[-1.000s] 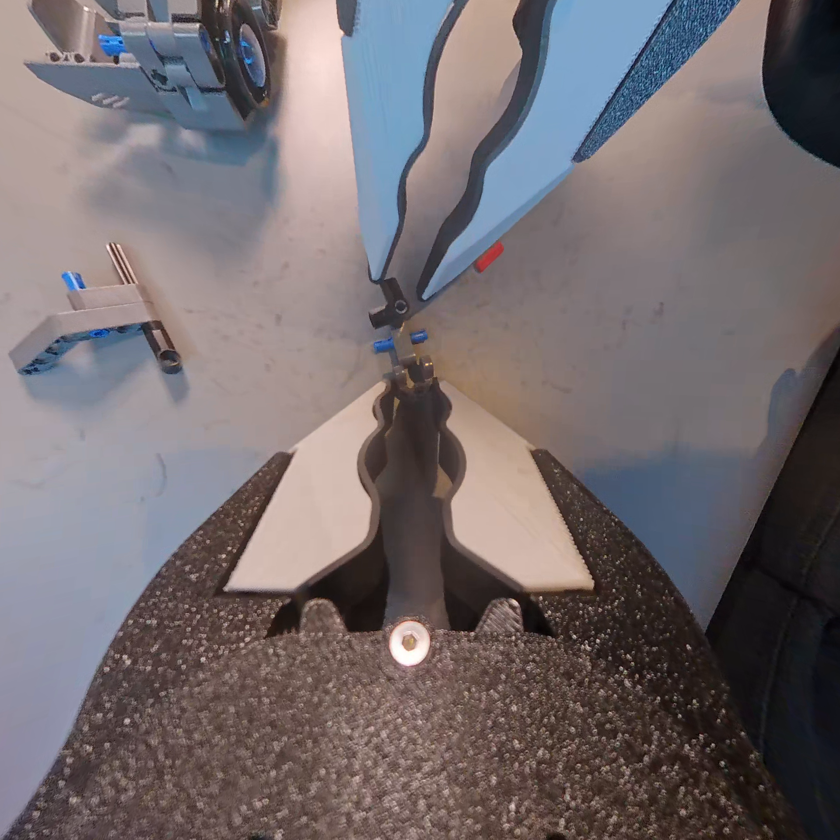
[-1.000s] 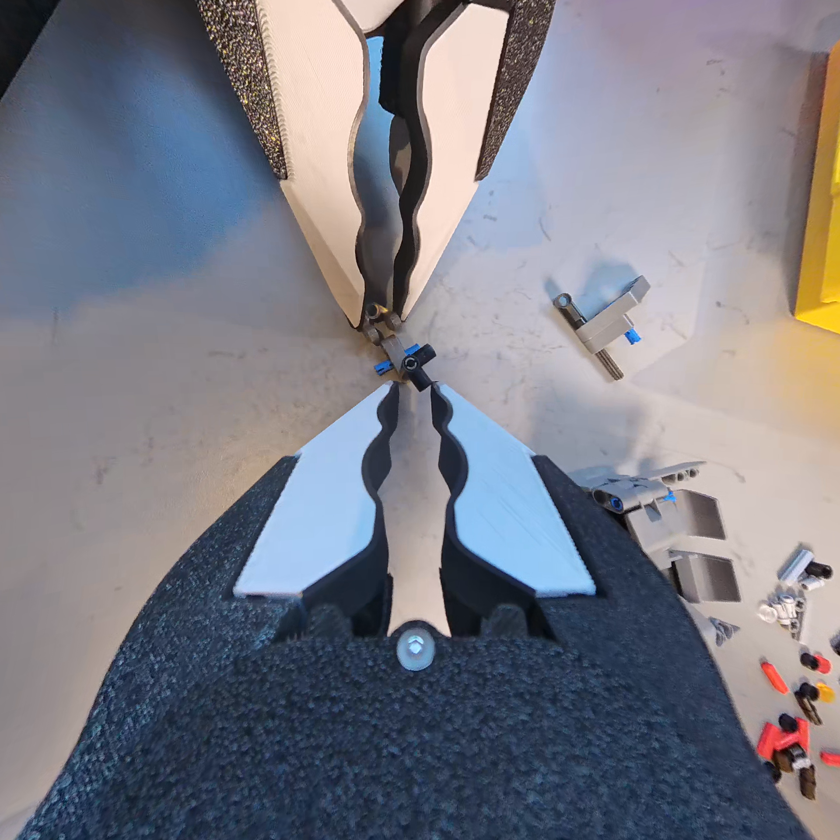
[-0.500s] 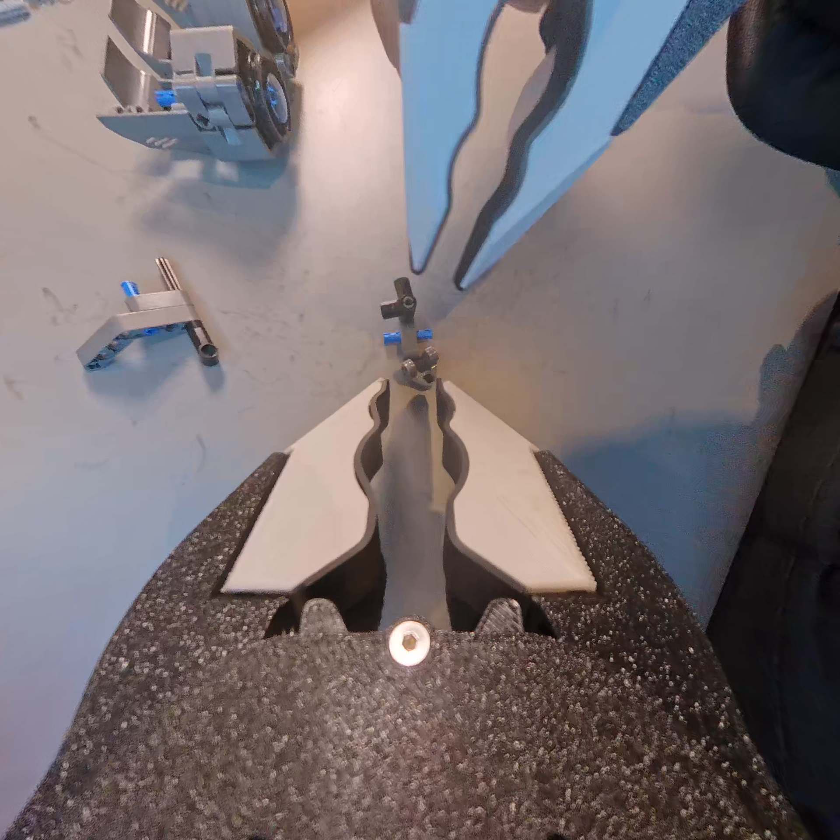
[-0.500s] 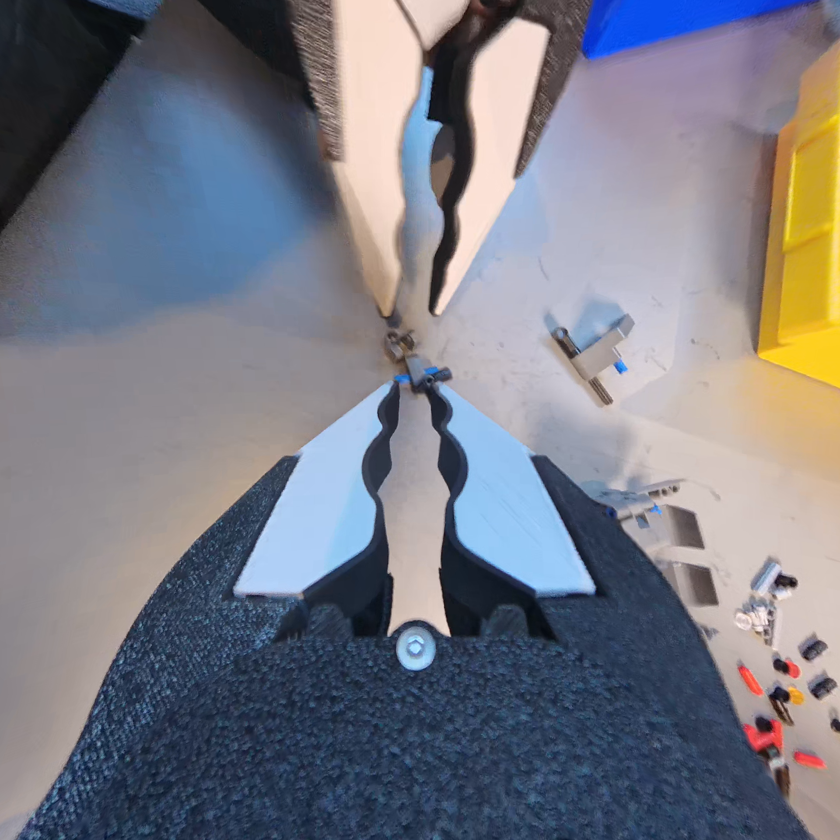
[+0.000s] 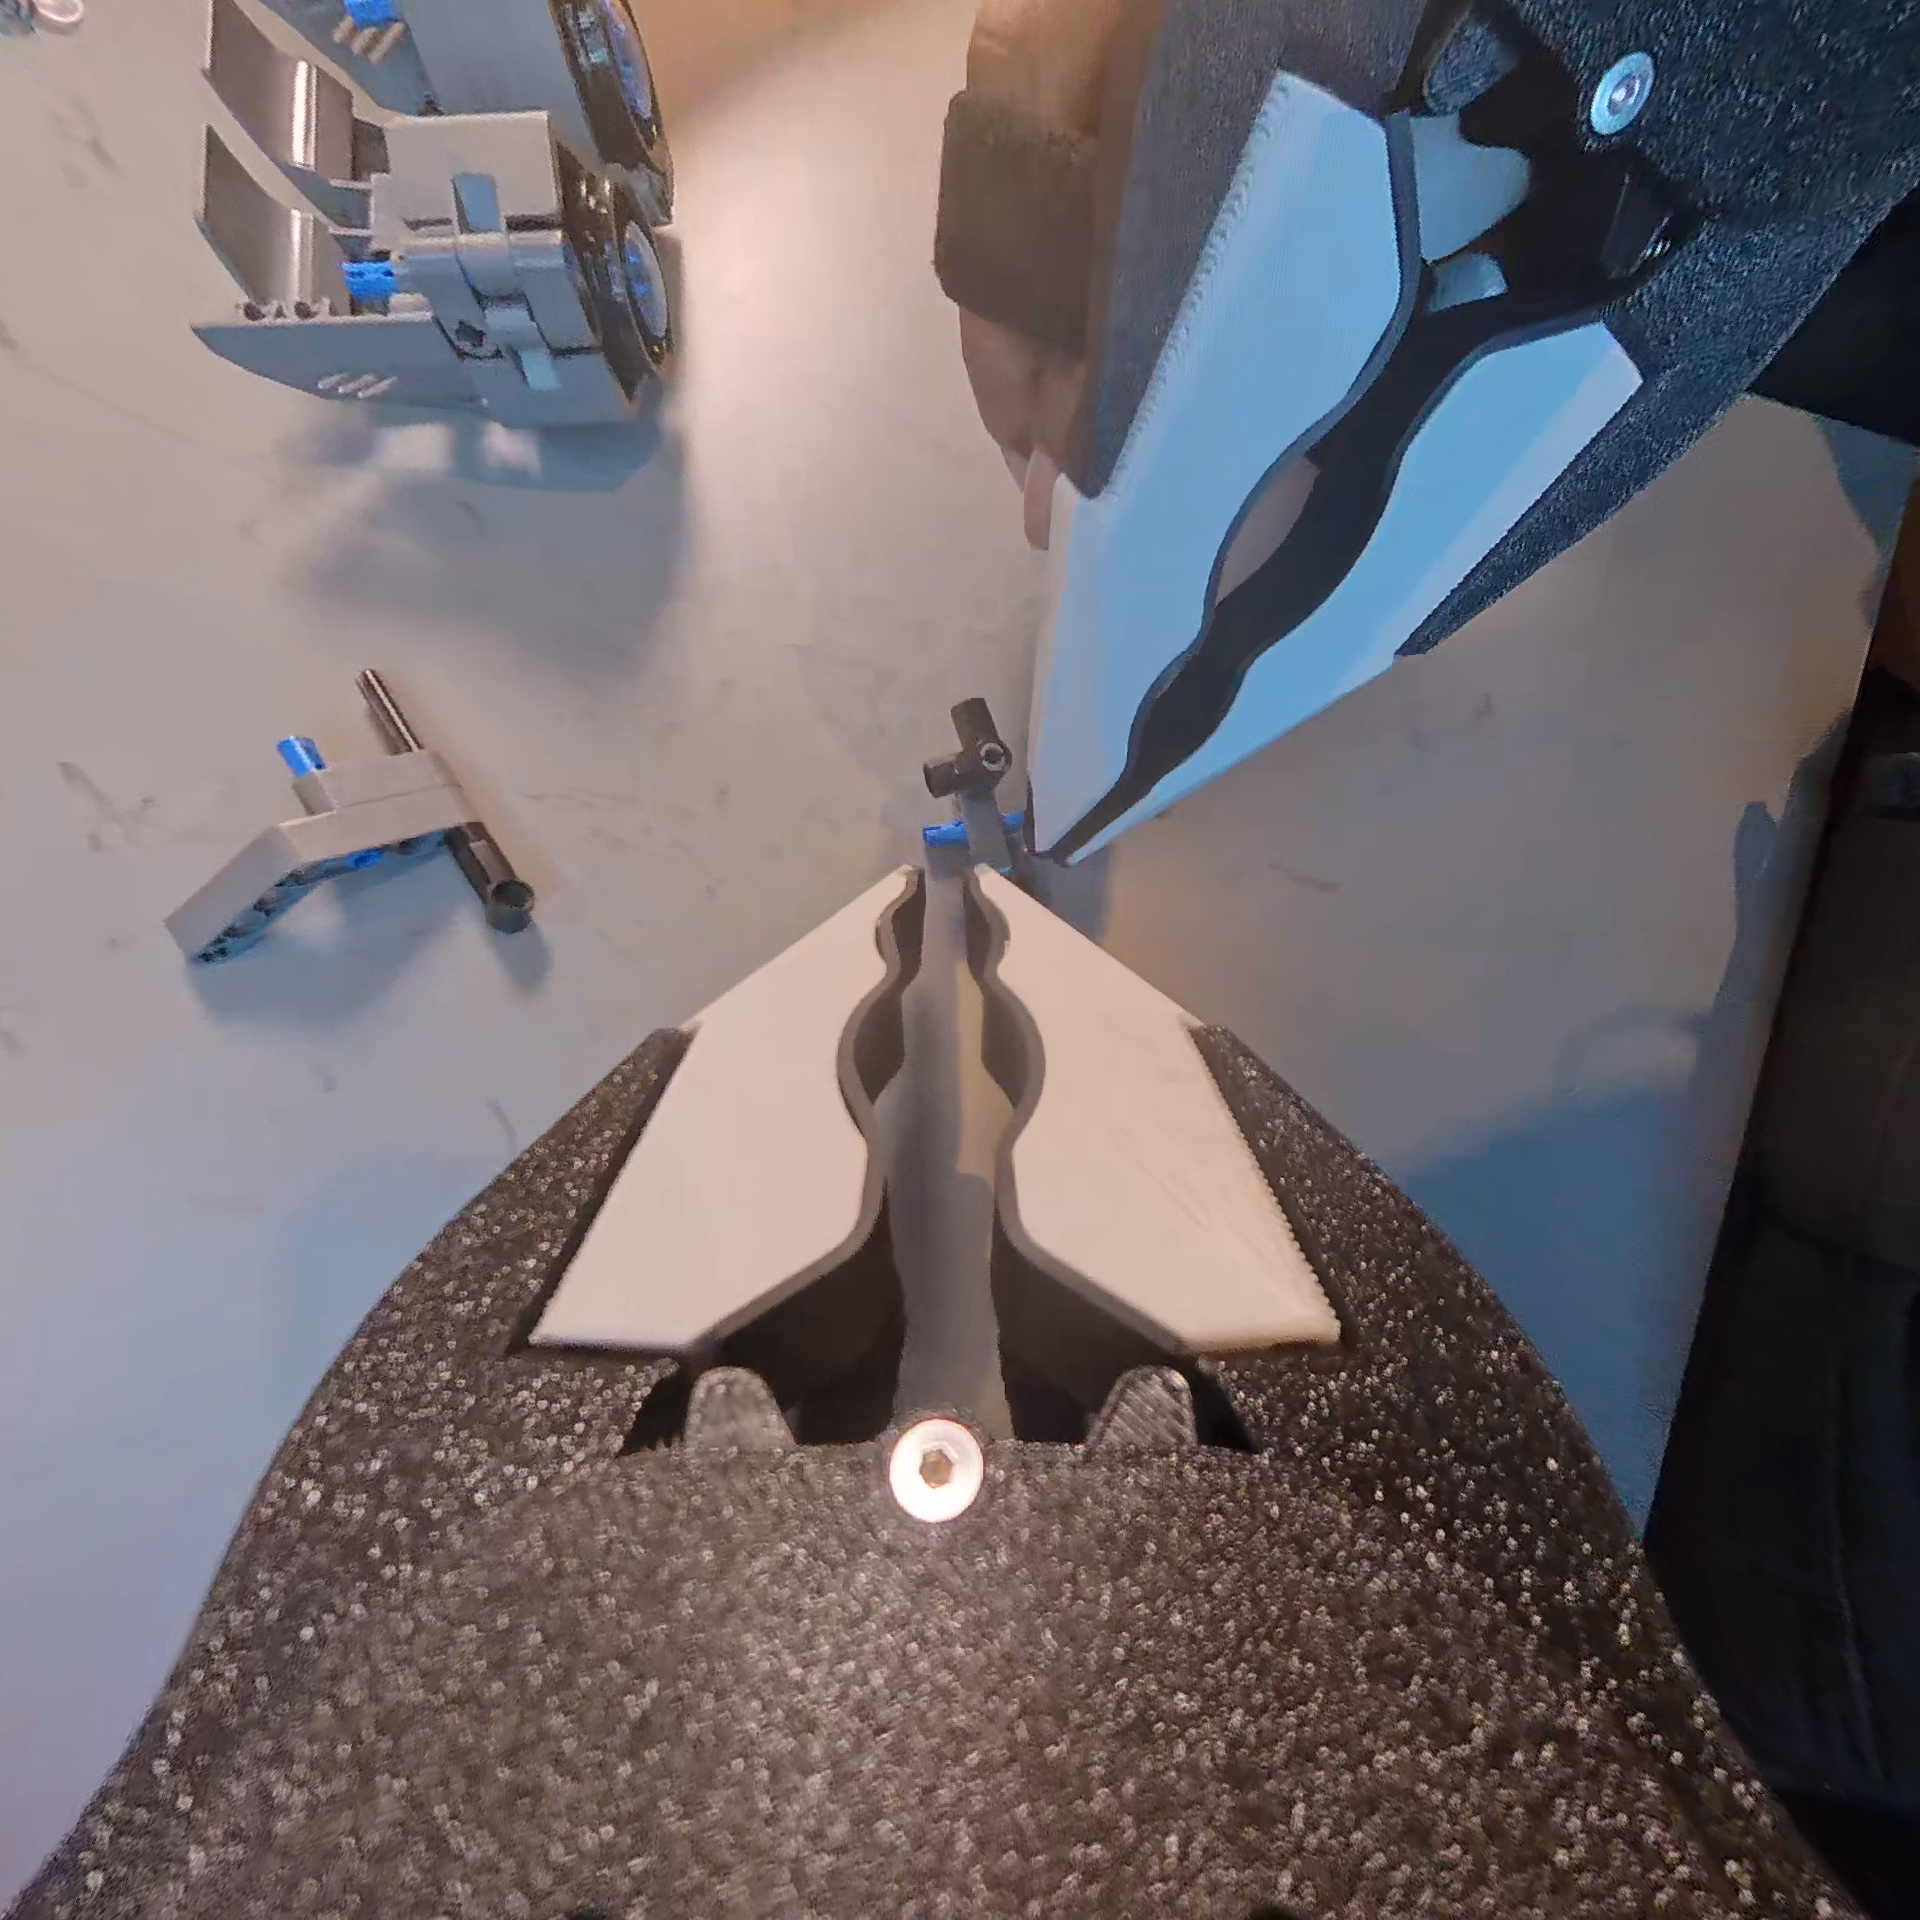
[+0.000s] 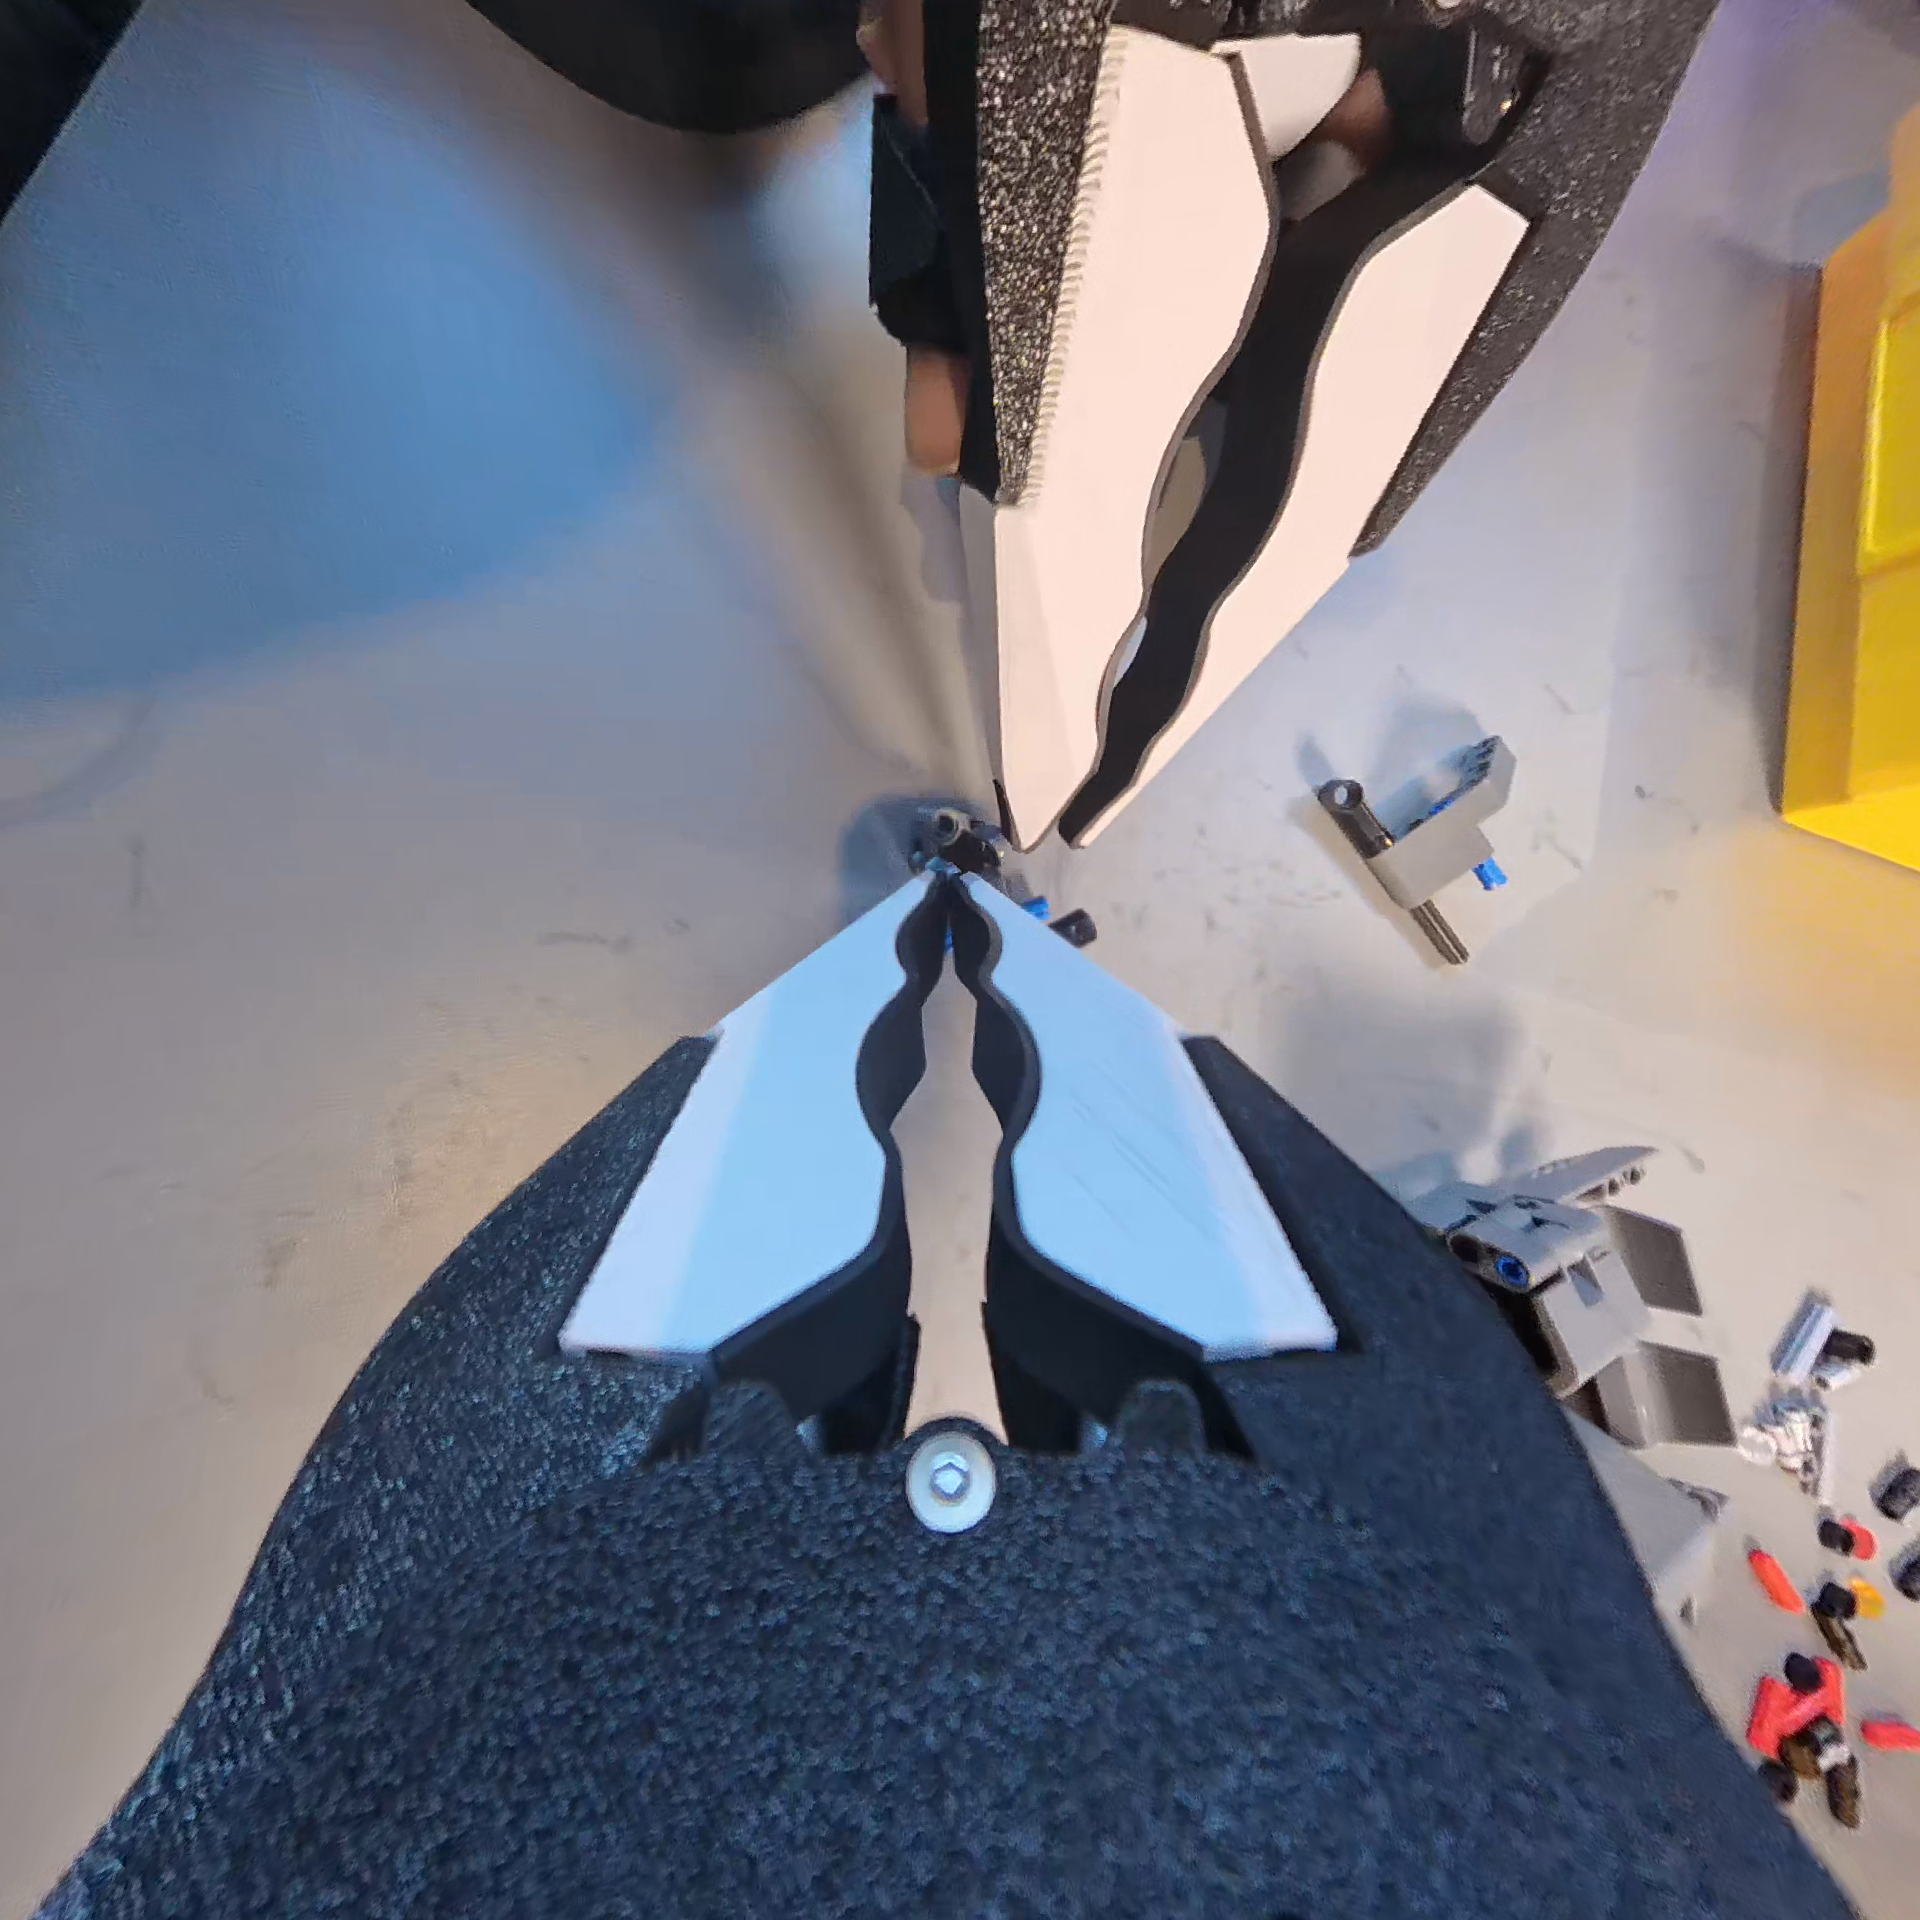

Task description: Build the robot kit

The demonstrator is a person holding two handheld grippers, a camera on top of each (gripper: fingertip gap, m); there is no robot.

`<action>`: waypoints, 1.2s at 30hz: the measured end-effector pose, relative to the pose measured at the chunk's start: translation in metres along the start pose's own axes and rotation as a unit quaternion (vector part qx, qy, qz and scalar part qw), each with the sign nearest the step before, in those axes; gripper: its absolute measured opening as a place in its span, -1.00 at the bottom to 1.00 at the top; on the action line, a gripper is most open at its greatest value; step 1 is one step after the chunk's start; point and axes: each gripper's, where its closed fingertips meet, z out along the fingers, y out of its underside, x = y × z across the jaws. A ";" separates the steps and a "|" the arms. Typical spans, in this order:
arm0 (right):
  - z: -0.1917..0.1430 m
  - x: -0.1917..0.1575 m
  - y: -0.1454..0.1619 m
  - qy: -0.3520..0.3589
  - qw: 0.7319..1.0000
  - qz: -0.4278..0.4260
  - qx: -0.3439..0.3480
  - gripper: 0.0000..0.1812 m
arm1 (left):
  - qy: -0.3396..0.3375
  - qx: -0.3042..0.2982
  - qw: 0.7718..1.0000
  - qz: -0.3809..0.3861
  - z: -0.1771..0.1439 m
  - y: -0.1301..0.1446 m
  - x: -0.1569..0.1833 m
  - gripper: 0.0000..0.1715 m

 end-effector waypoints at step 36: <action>-0.003 0.010 0.015 -0.132 0.991 -0.027 -0.003 -0.95 | -0.022 -0.041 0.994 0.104 0.003 0.019 0.004 -0.90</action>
